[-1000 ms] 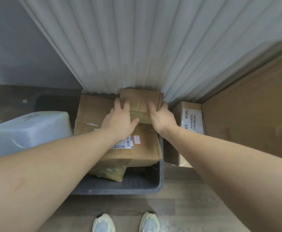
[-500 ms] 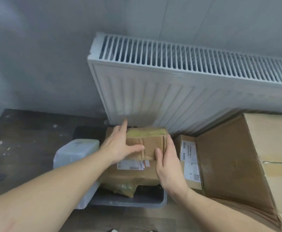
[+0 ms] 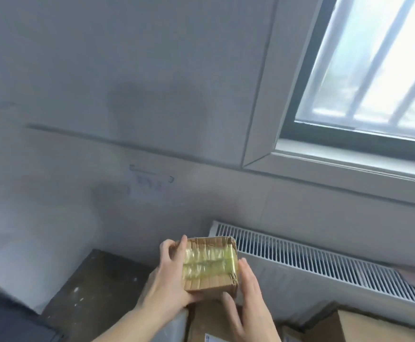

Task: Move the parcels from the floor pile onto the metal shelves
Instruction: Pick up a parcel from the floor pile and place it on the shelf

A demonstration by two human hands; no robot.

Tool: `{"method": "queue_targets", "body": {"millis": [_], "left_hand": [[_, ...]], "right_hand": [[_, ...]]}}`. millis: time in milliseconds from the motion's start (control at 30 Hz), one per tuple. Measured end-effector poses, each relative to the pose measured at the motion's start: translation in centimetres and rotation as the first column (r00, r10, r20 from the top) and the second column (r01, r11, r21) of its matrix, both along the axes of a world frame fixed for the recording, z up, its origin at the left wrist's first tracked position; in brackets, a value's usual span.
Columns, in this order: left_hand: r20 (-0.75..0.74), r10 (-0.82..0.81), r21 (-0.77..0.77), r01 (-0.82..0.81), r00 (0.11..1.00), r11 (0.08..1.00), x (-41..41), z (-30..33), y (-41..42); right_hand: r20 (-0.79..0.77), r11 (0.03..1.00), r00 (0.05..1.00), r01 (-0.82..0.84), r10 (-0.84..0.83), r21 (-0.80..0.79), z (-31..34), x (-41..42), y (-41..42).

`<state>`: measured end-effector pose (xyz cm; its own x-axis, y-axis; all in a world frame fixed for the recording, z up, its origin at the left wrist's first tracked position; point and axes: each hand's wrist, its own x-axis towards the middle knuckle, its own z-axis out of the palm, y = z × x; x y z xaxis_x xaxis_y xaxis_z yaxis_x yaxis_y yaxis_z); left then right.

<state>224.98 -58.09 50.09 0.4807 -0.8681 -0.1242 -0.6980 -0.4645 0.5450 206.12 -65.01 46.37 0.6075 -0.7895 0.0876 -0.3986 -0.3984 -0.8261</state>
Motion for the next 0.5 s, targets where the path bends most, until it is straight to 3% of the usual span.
{"method": "queue_targets", "body": {"millis": [100, 233, 500], "left_hand": [[0.076, 0.149, -0.062, -0.145, 0.986, 0.987, -0.4, 5.7, 2.5], [0.218, 0.257, -0.169, -0.223, 0.941, 0.96, -1.2, 13.8, 6.0], [0.342, 0.534, -0.299, -0.449, 0.773, 0.842, -2.4, 27.7, 15.1]], "right_hand": [[0.139, 0.982, 0.987, 0.056, -0.081, 0.18, 6.5, 1.6, 2.5], [0.244, 0.949, 0.966, 0.003, -0.084, 0.317, 15.3, 3.9, 4.5], [0.352, 0.937, 0.921, -0.26, 0.168, 0.234, 28.6, 7.3, 10.5]]}}
